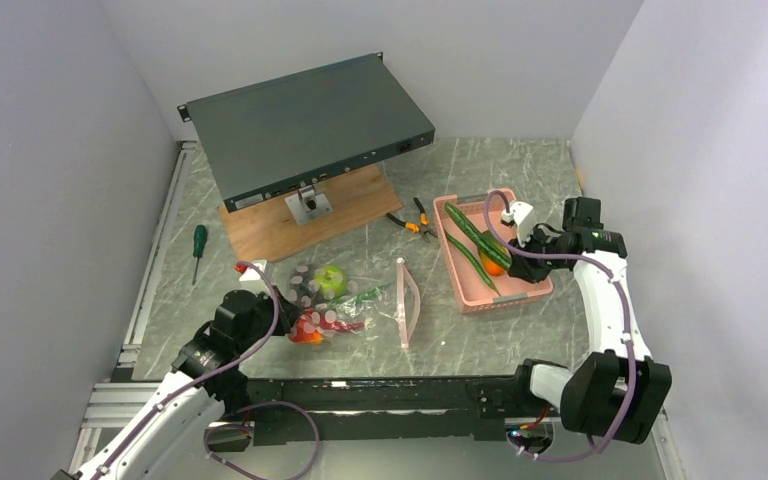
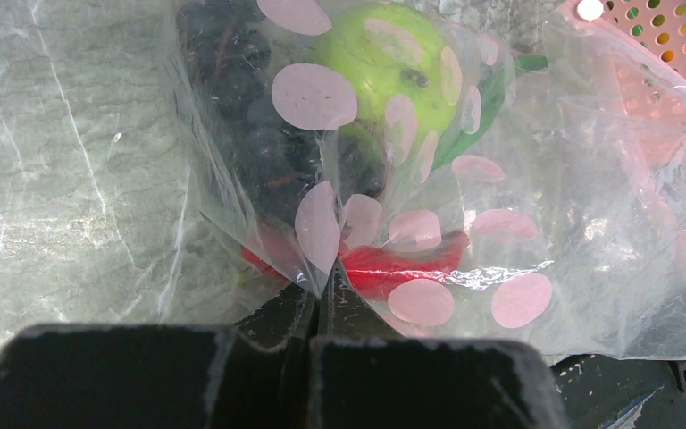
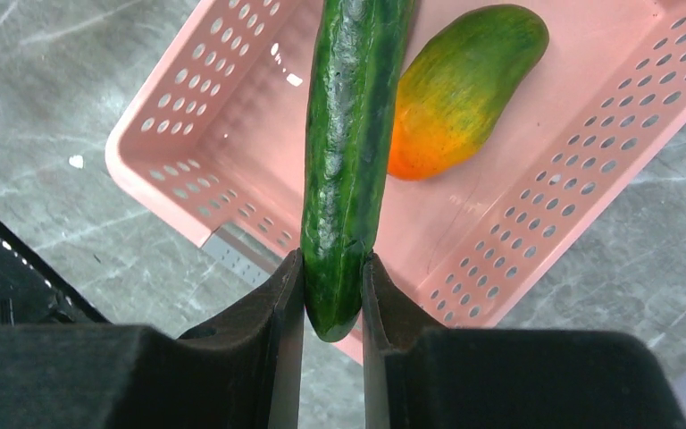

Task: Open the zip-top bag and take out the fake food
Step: Place the fake vegetable in the bin.

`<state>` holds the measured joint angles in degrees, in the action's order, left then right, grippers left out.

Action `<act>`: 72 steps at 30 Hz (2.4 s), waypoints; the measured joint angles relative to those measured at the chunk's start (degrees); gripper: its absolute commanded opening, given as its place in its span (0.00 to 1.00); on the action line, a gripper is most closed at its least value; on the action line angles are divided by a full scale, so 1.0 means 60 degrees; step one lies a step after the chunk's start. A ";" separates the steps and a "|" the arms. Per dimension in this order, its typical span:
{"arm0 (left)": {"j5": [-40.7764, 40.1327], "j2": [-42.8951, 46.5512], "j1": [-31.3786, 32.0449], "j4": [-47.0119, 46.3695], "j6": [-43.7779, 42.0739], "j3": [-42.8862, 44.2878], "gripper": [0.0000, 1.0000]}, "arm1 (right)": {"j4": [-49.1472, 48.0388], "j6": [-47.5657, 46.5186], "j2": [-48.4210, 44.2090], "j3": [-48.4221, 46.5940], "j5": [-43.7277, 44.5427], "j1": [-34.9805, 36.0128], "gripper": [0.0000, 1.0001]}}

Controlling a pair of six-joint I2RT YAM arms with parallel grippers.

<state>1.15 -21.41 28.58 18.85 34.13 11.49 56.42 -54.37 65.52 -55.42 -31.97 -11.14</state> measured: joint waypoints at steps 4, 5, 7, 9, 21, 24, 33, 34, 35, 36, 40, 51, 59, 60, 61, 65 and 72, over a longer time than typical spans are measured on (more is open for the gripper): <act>0.0000 0.0033 0.0000 0.0004 0.0004 -0.0004 0.00 | -0.0528 0.0550 0.0182 0.0226 -0.0288 -0.0146 0.03; 0.0000 0.0040 0.0000 0.0000 0.0004 -0.0004 0.00 | -0.0681 0.0721 0.0240 0.0306 -0.0364 -0.0182 0.03; 0.0000 0.0040 0.0000 0.0007 0.0007 -0.0007 0.00 | -0.0841 0.0936 0.0353 0.0379 -0.0477 -0.0222 0.04; 0.0000 0.0047 0.0000 0.0007 0.0007 -0.0015 0.00 | -0.1027 0.1162 0.0488 0.0437 -0.0572 -0.0266 0.04; 0.0000 0.0153 0.0000 0.0015 0.0076 -0.0164 0.00 | -0.1242 0.1679 0.1311 0.0488 -0.1086 -0.0342 0.11; 0.0000 0.0178 0.0000 0.0015 0.0102 -0.0164 0.00 | -0.1239 0.1734 0.1483 0.0510 -0.1126 -0.0346 0.15; 0.0000 0.0178 0.0000 0.0018 0.0171 -0.0164 0.00 | -0.1246 0.1887 0.1781 0.0521 -0.1180 -0.0346 0.34; 0.0000 0.0178 0.0000 0.0018 0.0171 -0.0164 0.00 | -0.1257 0.1894 0.1789 0.0532 -0.1180 -0.0346 0.36; 0.0000 0.0178 0.0000 0.0018 0.0175 -0.0164 0.00 | -0.1268 0.1912 0.1792 0.0550 -0.1180 -0.0346 0.39; 0.0000 0.0178 0.0000 0.0018 0.0175 -0.0164 0.00 | -0.1275 0.1923 0.1796 0.0565 -0.1180 -0.0346 0.41; 0.0000 0.0178 0.0000 0.0018 0.0175 -0.0164 0.00 | -0.1282 0.1938 0.1796 0.0601 -0.1184 -0.0346 0.48; 0.0000 0.0244 0.0000 0.0069 0.0175 -0.0164 0.00 | -0.1246 0.1752 0.1661 0.0623 -0.1410 -0.0346 0.50; 0.0000 0.0262 0.0000 0.0069 0.0178 -0.0164 0.00 | -0.0900 0.1042 0.1049 0.0623 -0.2229 -0.0346 0.51; 0.0004 0.0262 0.0000 0.0069 0.0178 -0.0164 0.00 | -0.0874 0.0962 0.0976 0.0619 -0.2295 -0.0346 0.52; 0.0004 0.0262 0.0000 0.0069 0.0178 -0.0164 0.00 | -0.0834 0.0852 0.0900 0.0619 -0.2415 -0.0342 0.52; 0.0004 0.0259 0.0000 0.0069 0.0182 -0.0164 0.00 | -0.0619 0.0452 0.0696 0.0619 -0.2830 -0.0273 0.52; 0.0011 0.0255 0.0000 0.0062 0.0219 -0.0164 0.00 | -0.0423 -0.0018 0.0623 0.0619 -0.3337 0.0856 0.52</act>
<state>1.21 -19.88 28.58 19.22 35.44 10.50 53.89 -54.48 69.25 -51.70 -51.99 -6.00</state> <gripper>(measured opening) 0.024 0.520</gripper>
